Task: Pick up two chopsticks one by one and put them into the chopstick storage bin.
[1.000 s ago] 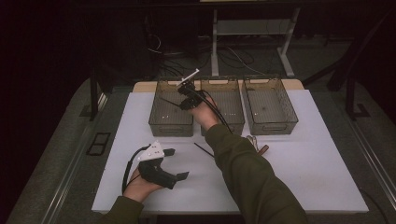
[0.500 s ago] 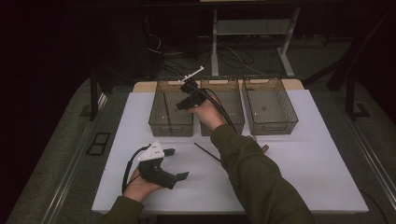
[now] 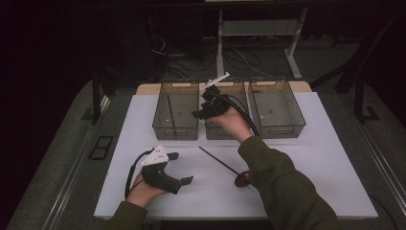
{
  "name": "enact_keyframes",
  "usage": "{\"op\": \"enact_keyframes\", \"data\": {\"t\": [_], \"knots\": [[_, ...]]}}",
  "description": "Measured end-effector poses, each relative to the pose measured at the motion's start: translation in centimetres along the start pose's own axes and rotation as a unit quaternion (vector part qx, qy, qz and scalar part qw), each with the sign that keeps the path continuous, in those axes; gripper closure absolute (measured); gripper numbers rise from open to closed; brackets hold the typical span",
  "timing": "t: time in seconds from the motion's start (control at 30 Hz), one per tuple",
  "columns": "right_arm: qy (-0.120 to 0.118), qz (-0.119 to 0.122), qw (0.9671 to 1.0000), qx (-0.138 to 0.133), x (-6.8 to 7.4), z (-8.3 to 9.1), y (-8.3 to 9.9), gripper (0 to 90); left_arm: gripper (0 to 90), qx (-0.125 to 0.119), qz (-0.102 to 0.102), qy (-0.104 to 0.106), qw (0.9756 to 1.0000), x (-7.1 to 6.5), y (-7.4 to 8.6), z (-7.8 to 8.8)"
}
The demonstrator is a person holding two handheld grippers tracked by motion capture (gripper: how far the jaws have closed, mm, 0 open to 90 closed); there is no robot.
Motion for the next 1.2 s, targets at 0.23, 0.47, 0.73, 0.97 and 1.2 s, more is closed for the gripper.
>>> {"op": "enact_keyframes", "data": {"t": [0.23,0.47,0.73,0.97,1.2], "knots": [[-0.025,0.013,0.9995,-0.014,0.7,2.4,1.6,41.9,0.0,0.002,0.008,-0.002,1.0,0.0,0.1,-0.1],[-0.046,0.024,0.9983,-0.025,1.5,4.3,3.1,40.3,0.0,0.005,0.007,-0.003,1.0,0.0,0.1,0.0],[-0.064,0.033,0.997,-0.028,2.1,5.6,5.5,38.9,0.0,0.004,0.007,-0.003,1.0,0.0,0.2,-0.1],[-0.074,0.032,0.9959,-0.042,2.3,6.9,7.9,38.4,0.0,0.004,0.006,-0.004,1.0,0.0,0.2,-0.2],[-0.086,0.035,0.9946,-0.046,2.8,8.2,10.3,38.3,0.0,0.004,0.006,-0.005,1.0,0.0,0.2,-0.2]]}}
Point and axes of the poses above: each handheld gripper's, and its own axes: z roughly backward along the jaws, y roughly out of its underside, x roughly to its left, the point moved 3 cm from there along -z, roughly forward along the jaws, and after that the axes turned 12 degrees about -y, right-handed, at the moved point
